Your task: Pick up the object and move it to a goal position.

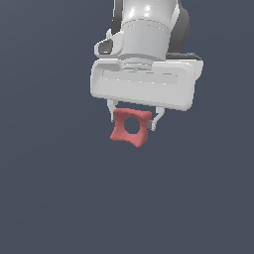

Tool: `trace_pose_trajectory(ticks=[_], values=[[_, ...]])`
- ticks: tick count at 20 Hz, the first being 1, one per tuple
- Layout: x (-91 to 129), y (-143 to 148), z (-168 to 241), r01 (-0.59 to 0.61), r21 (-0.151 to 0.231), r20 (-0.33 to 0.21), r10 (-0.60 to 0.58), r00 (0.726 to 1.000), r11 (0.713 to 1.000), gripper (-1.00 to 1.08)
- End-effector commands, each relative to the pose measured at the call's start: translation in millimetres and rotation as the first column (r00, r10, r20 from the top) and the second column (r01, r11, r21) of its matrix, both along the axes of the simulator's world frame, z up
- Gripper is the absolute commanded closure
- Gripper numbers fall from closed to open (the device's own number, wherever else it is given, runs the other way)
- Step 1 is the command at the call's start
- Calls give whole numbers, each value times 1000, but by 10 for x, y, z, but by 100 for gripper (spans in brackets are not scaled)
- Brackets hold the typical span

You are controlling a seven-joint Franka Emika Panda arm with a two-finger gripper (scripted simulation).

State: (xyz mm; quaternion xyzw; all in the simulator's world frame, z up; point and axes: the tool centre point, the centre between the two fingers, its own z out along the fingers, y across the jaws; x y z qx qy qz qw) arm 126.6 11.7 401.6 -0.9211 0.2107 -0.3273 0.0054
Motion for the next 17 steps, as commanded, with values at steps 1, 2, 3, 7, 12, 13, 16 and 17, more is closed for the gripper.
trace_pose_trajectory(ticks=[1,2,3,7,12,13,16,17], values=[[-17,23,278,16,-6,49,-15,999,1000,108],[-25,31,366,20,-9,64,-20,998,1000,108],[-33,39,445,25,-11,78,-24,997,1000,108],[-67,67,685,38,-18,120,-36,992,999,108],[-95,88,846,48,-23,148,-44,988,999,108],[-98,90,861,49,-23,150,-45,988,999,108],[-104,93,878,49,-24,153,-45,987,998,108],[-102,94,873,49,-24,152,-45,987,998,108]])
